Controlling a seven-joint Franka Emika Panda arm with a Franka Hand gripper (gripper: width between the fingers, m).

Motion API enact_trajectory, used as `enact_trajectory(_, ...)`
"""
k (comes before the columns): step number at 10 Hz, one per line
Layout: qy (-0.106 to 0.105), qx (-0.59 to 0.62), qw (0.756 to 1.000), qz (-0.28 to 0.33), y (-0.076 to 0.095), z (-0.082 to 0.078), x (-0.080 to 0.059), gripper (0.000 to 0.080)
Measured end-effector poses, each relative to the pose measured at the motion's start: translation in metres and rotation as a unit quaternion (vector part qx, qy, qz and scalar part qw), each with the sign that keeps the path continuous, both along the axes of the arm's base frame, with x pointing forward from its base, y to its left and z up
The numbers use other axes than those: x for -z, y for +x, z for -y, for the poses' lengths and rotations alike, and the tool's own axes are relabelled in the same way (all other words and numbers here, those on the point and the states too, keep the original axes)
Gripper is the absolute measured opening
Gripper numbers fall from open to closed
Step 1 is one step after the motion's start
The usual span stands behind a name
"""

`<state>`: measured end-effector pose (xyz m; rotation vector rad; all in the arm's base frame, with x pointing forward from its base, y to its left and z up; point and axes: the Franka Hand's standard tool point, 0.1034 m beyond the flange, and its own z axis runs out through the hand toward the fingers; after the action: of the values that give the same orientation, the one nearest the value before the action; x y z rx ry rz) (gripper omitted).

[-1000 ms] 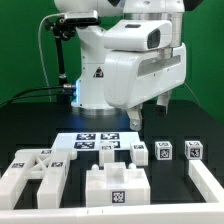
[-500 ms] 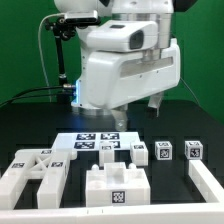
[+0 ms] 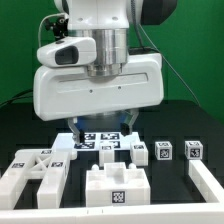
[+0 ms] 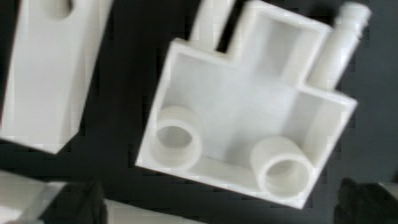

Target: Assemble chair

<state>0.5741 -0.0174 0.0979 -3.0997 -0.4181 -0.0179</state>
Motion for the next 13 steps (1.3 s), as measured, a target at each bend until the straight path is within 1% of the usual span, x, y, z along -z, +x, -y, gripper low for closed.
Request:
enact_trajectory(2,0.003,0.051,0.999,-0.001,0.0,-0.002,0.001,0.065)
enact_trajectory(3,0.007,0.095,0.995,-0.003,0.0,-0.004,0.001,0.065)
enact_trajectory(4,0.006,0.133,0.991,-0.006,-0.001,-0.002,0.005,0.065)
enact_trajectory(5,0.003,0.148,0.989,-0.011,0.003,0.006,0.014,0.065)
enact_trajectory(6,0.001,0.15,0.989,-0.011,0.008,0.01,0.021,0.065)
enact_trajectory(7,0.0,0.146,0.989,0.002,0.011,0.011,0.031,0.065)
enact_trajectory(8,-0.001,0.142,0.99,0.019,0.009,0.013,0.049,0.065)
enact_trajectory(9,-0.002,0.134,0.991,0.021,0.006,0.015,0.062,0.065)
enact_trajectory(10,-0.003,0.134,0.991,0.019,0.005,0.015,0.072,0.065)
enact_trajectory(12,-0.003,0.128,0.992,0.012,0.001,0.007,0.08,0.065)
enact_trajectory(13,-0.003,0.128,0.992,0.012,0.001,0.007,0.08,0.065)
